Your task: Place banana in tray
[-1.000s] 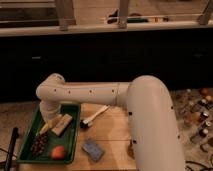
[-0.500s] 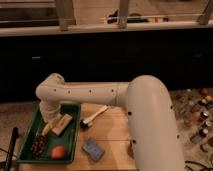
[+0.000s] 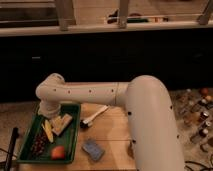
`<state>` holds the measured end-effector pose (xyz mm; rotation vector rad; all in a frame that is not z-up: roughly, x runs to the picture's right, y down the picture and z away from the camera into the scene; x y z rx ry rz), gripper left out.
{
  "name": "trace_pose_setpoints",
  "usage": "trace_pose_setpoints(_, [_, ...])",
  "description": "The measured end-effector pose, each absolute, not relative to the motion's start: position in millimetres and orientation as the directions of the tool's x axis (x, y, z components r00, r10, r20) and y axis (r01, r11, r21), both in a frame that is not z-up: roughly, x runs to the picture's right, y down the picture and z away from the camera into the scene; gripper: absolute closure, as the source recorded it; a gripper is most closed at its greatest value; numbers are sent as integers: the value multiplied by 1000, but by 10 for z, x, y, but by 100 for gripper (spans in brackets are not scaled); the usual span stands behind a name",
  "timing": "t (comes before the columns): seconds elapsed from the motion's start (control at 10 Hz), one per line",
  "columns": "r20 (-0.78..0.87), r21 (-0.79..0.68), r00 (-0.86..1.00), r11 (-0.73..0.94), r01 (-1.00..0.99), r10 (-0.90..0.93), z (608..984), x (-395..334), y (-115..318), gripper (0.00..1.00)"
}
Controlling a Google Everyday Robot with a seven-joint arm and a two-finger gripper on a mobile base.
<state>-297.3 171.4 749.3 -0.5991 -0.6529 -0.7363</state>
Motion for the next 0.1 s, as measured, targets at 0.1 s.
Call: trace_pose_setpoints(0.1, [715,-253,564,599,760,-414,7490,-2970,1709,20])
